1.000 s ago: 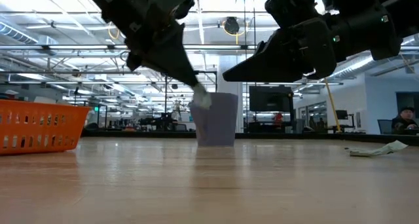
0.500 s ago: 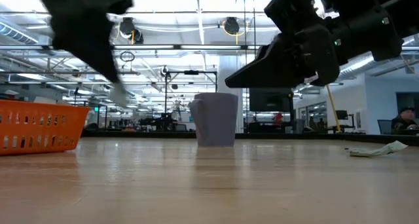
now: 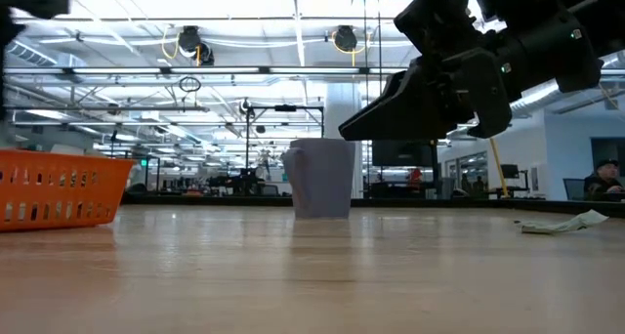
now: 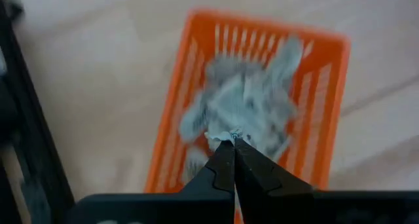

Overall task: Pick and place Stevia / Truvia into bins
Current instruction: Put the green stevia packet into the orange basket

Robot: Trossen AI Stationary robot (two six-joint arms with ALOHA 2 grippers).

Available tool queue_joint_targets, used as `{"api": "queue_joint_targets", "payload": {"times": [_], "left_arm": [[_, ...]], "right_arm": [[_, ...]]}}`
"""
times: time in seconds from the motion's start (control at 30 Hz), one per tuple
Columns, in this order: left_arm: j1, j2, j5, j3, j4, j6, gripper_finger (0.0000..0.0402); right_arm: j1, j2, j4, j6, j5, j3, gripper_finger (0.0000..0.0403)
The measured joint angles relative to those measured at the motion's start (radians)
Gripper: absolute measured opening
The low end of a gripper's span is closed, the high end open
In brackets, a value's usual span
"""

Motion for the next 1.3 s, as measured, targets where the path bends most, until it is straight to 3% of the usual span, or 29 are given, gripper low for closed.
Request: {"api": "queue_joint_targets", "payload": {"times": [0.2,0.43,0.57,0.93,1.13,1.3], "left_arm": [[-0.051,0.036,0.089,0.0,0.081,-0.029,0.0024],[-0.064,0.069,0.078,0.0,0.095,-0.005,0.0042],[-0.063,0.069,0.045,0.0,0.094,0.036,0.006],[-0.047,0.07,-0.309,0.0,0.094,0.095,0.0085],[-0.017,0.069,-0.621,-0.001,0.2,0.219,0.0086],[0.032,0.069,-0.623,0.0,0.31,0.375,0.0086]], "right_arm": [[0.0,0.0,-0.006,0.074,-0.004,-0.001,0.012],[0.002,0.0,-0.025,0.032,-0.105,-0.001,0.0117],[0.003,-0.004,-0.025,0.023,-0.109,-0.001,0.0117],[0.069,-0.219,-0.408,0.11,-0.089,0.024,0.0116],[0.13,-0.271,-0.733,0.384,-0.134,0.024,0.0116],[0.178,-0.273,-0.984,0.584,-0.131,0.022,0.0116]]}}
